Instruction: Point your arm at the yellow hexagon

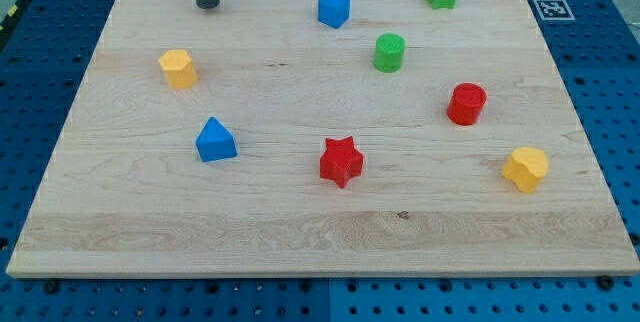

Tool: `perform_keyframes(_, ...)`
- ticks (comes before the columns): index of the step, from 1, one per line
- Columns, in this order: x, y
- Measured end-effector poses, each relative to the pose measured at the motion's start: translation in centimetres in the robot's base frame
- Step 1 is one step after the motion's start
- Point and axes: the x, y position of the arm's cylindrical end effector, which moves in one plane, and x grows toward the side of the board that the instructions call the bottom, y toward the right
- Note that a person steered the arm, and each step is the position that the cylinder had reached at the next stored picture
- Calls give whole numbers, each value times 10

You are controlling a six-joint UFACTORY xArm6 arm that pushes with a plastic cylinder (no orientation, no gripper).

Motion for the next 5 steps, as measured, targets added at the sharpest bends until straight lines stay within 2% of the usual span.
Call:
perform_keyframes(3,1,13)
perform_keyframes(4,21,-5)
perform_keyframes(5,66,-37)
